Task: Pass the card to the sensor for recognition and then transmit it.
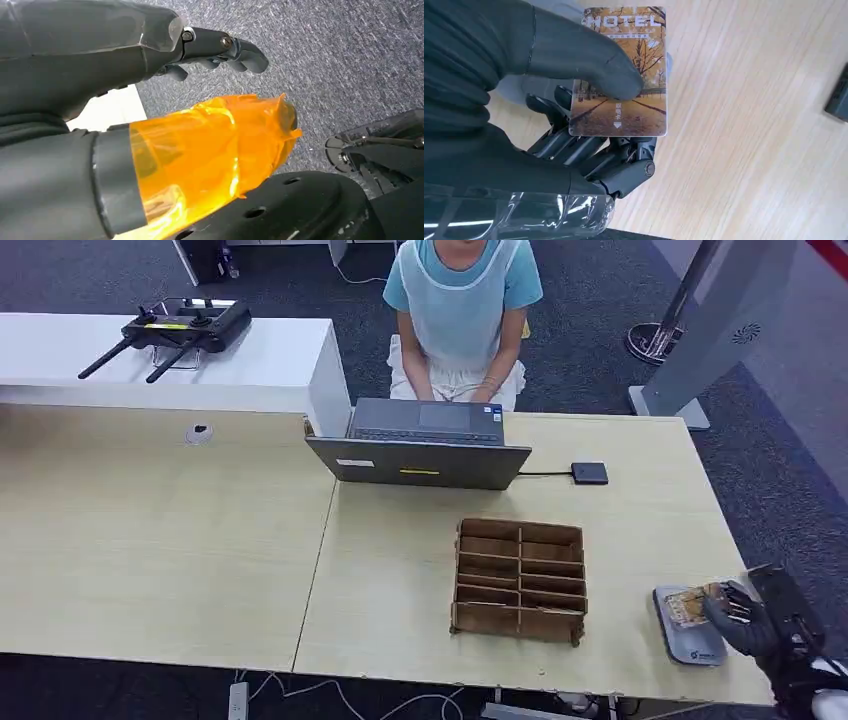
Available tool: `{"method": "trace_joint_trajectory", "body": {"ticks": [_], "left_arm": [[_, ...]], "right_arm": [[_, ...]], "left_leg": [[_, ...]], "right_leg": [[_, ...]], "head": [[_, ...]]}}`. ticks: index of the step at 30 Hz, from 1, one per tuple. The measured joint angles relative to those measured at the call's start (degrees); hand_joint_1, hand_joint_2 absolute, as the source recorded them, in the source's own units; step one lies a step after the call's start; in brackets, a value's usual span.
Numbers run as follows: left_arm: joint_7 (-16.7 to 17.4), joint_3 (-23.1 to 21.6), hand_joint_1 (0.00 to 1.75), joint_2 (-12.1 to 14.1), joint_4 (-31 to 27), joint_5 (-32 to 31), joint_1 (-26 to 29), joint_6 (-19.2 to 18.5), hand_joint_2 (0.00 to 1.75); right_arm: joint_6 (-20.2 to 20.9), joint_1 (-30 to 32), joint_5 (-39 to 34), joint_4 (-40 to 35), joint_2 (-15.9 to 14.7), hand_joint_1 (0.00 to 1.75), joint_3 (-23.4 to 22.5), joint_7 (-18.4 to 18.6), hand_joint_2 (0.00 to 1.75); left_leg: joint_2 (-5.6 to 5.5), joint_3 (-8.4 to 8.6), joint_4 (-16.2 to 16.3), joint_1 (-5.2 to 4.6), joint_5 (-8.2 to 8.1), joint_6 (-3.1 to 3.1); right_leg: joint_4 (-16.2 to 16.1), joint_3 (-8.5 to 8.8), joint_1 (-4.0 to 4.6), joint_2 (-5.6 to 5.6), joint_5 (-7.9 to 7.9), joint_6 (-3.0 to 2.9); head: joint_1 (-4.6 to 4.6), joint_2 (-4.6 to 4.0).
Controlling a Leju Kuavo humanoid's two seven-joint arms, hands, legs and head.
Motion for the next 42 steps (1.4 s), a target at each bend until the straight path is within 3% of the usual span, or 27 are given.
{"method": "trace_joint_trajectory", "body": {"ticks": [21,42], "left_arm": [[0.3,-1.2,0.00,0.0,0.0,0.3,0.0,0.3,0.00],[0.3,-2.1,0.00,-0.2,0.0,0.4,-0.1,0.5,0.00]], "right_arm": [[-2.8,-1.4,5.2,3.5,0.8,1.75,0.5,0.6,1.75],[-2.5,-2.7,4.8,2.5,0.9,1.75,-0.7,0.0,1.75]], "left_leg": [[0.01,0.00,0.0,0.00,0.00,0.00],[0.02,0.00,0.0,0.00,0.00,0.00]], "right_leg": [[0.0,0.00,0.00,0.00,0.00,0.00],[0.0,0.00,0.00,0.02,0.02,-0.02]], "head": [[0.00,0.00],[0.00,0.00]]}}
